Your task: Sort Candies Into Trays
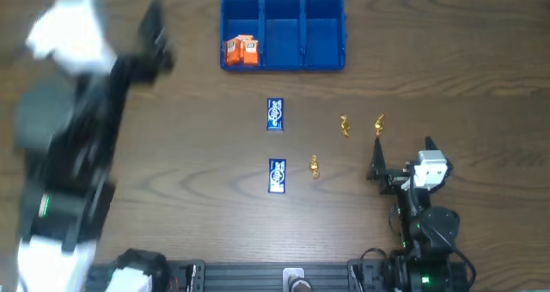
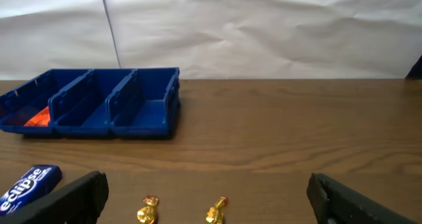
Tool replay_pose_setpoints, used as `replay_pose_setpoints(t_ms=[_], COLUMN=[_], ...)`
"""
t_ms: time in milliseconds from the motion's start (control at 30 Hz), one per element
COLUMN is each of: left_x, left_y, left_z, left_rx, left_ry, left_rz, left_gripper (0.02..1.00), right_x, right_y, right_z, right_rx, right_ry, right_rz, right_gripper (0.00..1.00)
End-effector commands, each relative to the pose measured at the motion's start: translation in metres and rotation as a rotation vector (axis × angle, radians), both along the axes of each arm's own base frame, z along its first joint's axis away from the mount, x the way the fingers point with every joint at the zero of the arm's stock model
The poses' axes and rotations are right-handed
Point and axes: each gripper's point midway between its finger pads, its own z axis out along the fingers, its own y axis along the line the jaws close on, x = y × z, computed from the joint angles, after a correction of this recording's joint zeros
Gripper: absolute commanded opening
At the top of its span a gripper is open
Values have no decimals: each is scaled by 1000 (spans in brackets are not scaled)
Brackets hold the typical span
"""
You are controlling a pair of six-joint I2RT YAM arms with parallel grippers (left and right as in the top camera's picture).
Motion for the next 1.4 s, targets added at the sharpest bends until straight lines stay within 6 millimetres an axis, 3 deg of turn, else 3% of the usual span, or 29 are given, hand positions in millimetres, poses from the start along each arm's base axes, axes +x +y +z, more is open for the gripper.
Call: replay_pose_setpoints(t_ms=[33, 133, 300, 433, 567, 1033, 1100, 1200, 1300, 1400], left_x=[-49, -73, -82, -83, -83, -83, -83, -83, -83, -83], left_y=[34, 34, 32, 30, 30, 32, 32, 32, 32, 32], left_z=[-79, -122, -213, -252, -297, -296, -296, -296, -296, -296], left_rx=[106, 129, 129, 129, 132, 132, 132, 132, 132, 132], left_ry=[17, 5, 15, 26, 164, 161, 161, 161, 161, 161], left_rz=[42, 33, 4, -5, -12, -5, -5, -5, -5, -5], left_gripper=[1000, 998, 998, 998, 998, 998, 998, 998, 996, 998], right_x=[0, 0, 0, 0, 0, 0, 0, 0, -8, -5], right_y=[-1, -1, -1, -1, -1, -1, -10, 3, 43, 63], right_z=[-2, -2, -2, -2, -2, -2, 3, 14, 52, 95], right_rx=[-12, -12, -12, -12, -12, -13, -8, 114, 180, 288], right_ry=[3, 3, 3, 3, 3, 2, -15, -50, -20, 195], right_rz=[-4, -4, -4, -4, -4, -6, -58, 12, 247, 335], right_gripper=[998, 998, 998, 998, 998, 998, 998, 998, 998, 998])
